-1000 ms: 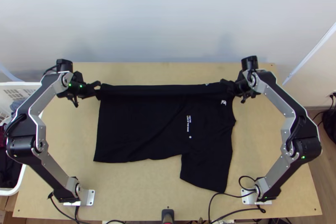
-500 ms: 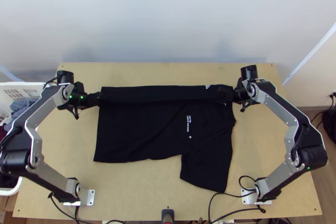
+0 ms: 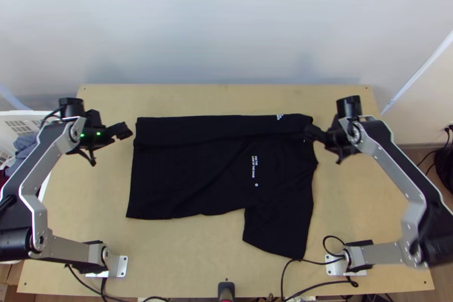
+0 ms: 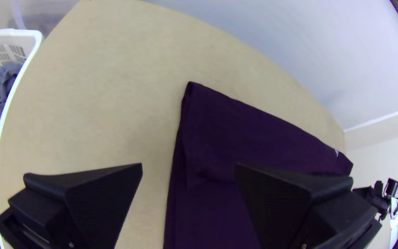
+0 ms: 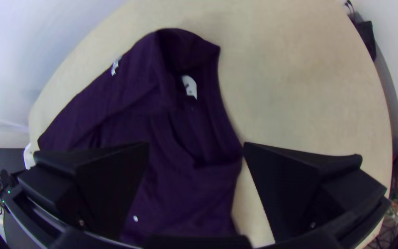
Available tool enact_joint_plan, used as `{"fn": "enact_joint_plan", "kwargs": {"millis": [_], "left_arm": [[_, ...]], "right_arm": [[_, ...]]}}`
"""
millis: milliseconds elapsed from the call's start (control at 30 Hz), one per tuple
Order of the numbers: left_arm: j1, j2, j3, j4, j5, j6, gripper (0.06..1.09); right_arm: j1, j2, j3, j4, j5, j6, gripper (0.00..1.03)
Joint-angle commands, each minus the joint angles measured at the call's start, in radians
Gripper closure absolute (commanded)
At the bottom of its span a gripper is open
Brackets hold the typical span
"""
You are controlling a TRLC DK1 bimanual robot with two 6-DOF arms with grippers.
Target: Fold the t-shirt
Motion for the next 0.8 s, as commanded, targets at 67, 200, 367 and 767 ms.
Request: {"fn": "enact_joint_plan", "kwargs": {"millis": [67, 200, 367, 767], "left_arm": [[0.013, -0.07, -0.029, -0.034, 0.012, 0.039, 0.11], [0.013, -0.1, -0.045, -0.035, 0.012, 0.039, 0.11], [0.002, -0.13, -0.057, -0.041, 0.014, 0.039, 0.11], [-0.001, -0.169, -0.057, -0.069, 0.012, 0.042, 0.11]], "right_arm": [[0.035, -0.07, -0.079, -0.167, 0.002, -0.053, 0.09], [0.035, -0.129, -0.151, -0.253, -0.065, -0.129, 0.1], [0.018, -0.216, -0.251, -0.264, -0.079, -0.231, 0.48], [0.024, -0.259, -0.424, -0.238, -0.165, -0.341, 0.57]]}}
